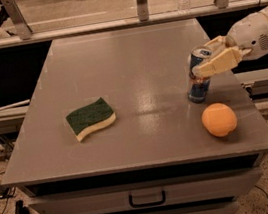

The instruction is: Move redbull can near orange

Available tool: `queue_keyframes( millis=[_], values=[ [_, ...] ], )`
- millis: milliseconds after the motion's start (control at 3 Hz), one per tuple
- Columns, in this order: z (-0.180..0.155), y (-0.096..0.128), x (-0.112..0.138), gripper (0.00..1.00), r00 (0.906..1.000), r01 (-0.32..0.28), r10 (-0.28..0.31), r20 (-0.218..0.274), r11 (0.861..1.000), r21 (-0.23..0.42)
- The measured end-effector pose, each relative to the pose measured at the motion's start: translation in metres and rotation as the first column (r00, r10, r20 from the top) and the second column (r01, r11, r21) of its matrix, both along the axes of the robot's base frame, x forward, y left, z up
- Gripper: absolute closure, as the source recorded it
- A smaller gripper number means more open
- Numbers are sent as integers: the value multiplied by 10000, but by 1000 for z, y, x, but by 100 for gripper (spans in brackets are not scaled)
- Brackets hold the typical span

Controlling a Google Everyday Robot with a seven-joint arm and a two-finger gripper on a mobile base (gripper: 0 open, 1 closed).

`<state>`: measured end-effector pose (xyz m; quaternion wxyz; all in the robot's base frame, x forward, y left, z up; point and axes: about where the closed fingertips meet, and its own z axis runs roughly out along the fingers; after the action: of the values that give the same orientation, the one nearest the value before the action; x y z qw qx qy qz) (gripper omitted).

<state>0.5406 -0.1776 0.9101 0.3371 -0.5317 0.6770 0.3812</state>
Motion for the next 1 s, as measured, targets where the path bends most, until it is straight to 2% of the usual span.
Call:
queue_keyframes(
  millis=[667,1000],
  values=[
    [8,-2,-33,98,9984,-461,444,339,9977,500],
    [8,0,-29,75,9985,-421,403,362,9978,503]
  ],
)
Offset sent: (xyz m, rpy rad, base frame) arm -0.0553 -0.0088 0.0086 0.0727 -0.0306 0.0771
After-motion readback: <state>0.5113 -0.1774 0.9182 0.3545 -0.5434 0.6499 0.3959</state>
